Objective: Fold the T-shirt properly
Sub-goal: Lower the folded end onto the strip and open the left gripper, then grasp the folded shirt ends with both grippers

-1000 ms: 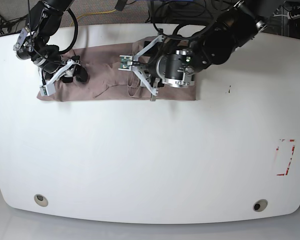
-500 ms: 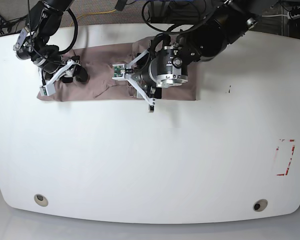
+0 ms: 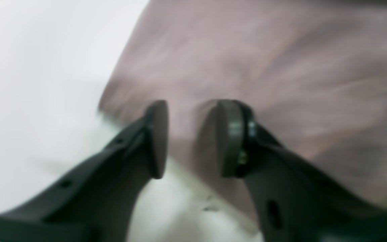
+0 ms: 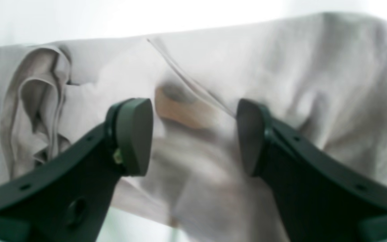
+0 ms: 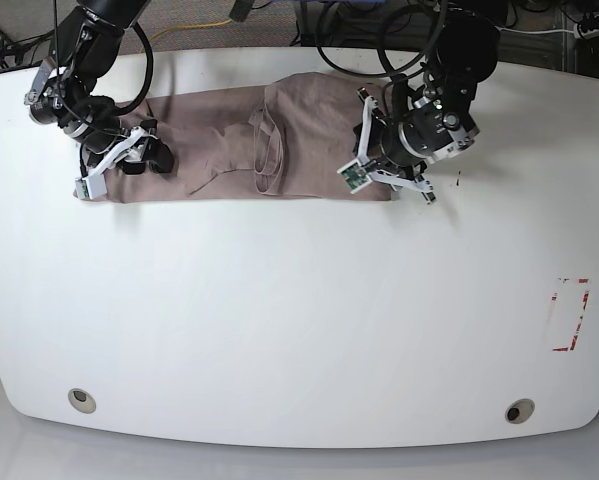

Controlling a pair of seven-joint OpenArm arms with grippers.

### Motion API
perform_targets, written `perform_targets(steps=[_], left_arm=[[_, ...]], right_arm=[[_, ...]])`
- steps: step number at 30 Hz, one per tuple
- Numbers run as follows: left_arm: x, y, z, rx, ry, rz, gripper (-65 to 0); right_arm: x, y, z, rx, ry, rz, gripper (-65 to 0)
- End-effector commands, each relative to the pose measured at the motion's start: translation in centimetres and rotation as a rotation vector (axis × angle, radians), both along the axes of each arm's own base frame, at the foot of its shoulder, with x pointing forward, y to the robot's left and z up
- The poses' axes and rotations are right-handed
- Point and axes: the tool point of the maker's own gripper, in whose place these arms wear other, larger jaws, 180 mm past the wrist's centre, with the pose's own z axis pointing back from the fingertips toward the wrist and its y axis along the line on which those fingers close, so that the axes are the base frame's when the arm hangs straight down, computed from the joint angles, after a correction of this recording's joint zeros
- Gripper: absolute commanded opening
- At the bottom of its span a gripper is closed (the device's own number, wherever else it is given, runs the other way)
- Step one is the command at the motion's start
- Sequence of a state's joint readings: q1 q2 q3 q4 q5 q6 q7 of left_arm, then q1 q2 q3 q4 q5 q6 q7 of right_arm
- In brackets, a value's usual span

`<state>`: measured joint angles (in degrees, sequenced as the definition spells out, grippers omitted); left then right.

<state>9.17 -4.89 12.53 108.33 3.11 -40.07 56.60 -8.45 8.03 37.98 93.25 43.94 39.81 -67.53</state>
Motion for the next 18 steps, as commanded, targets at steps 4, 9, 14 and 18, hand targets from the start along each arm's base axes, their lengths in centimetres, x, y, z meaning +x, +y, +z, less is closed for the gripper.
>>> perform_targets(steps=[4, 9, 14, 18], left_arm=[[-0.1, 1.2, -1.1, -0.055, 0.022, 0.076, -49.2], [-1.0, 1.9, -3.4, -0.042, 0.095, 0.088, -49.2], [-1.0, 3.4, -4.2, -0.033, 0.119, 0.138, -49.2], [-1.0, 4.2, -4.8, -0.032, 0.138, 0.171, -49.2]], right_arm=[[1.9, 0.0, 4.2, 0.095, -0.150, 0.024, -27.3], [2.2, -0.1, 4.8, 0.117, -0.171, 0.023, -27.3], [2.0, -3.4, 5.5, 0.069, -0.183, -0.038, -27.3], [1.4, -7.7, 5.2, 0.047, -0.159, -0.130, -27.3]])
